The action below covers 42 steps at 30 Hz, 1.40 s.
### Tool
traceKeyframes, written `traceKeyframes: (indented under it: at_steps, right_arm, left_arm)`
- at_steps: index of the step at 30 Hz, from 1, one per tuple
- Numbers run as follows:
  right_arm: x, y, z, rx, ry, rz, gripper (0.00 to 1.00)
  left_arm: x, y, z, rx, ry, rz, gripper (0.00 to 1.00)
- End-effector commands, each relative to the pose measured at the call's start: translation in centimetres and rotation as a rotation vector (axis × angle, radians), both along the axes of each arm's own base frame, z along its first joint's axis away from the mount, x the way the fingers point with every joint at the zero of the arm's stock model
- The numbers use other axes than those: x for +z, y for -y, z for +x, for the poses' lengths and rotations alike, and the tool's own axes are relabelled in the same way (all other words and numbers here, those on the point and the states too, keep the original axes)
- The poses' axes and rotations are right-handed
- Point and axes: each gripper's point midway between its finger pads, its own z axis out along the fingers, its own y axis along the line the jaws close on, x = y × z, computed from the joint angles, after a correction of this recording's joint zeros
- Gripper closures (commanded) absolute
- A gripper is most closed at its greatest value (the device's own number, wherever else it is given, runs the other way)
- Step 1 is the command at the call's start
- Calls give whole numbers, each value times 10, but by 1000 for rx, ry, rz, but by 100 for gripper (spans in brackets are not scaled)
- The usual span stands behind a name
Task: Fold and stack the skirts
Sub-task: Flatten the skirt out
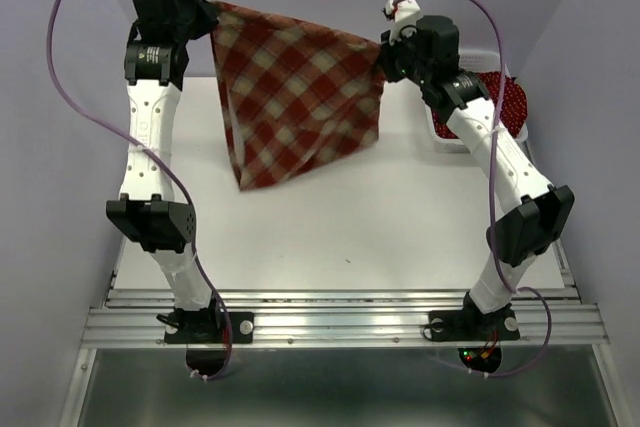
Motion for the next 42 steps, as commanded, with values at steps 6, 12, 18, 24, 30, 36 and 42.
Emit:
traceKeyframes:
  at_steps: [6,12,18,24,30,36,42]
  right_arm:
    - [106,10,-13,67,247,11,98]
    - [-1,7,-42,163,34,-66,92]
    - [-169,-23,-129,241,-334,-193,61]
    - [-192,-21,-181,191,-534,-213,0]
    - [-135,-32,-180,161,-412,12,0]
    - [-134,-16,-157,-128,-402,206,0]
    - [-178,-13,-161,-293,-540,310,0]
  left_arm:
    - [110,-48,-41,-107,320,-26,100]
    - [-24,-42,-39,-153,64,-41,100]
    - [-206,-66,-109,147,-336,-212,93]
    - [-192,-100,-175,399,-373,-156,1]
    - [-198,-95,-194,385,-401,-152,1]
    - [-246,-94,-190,384,-531,-150,1]
    - [-297,-99,-194,428,-660,-140,1]
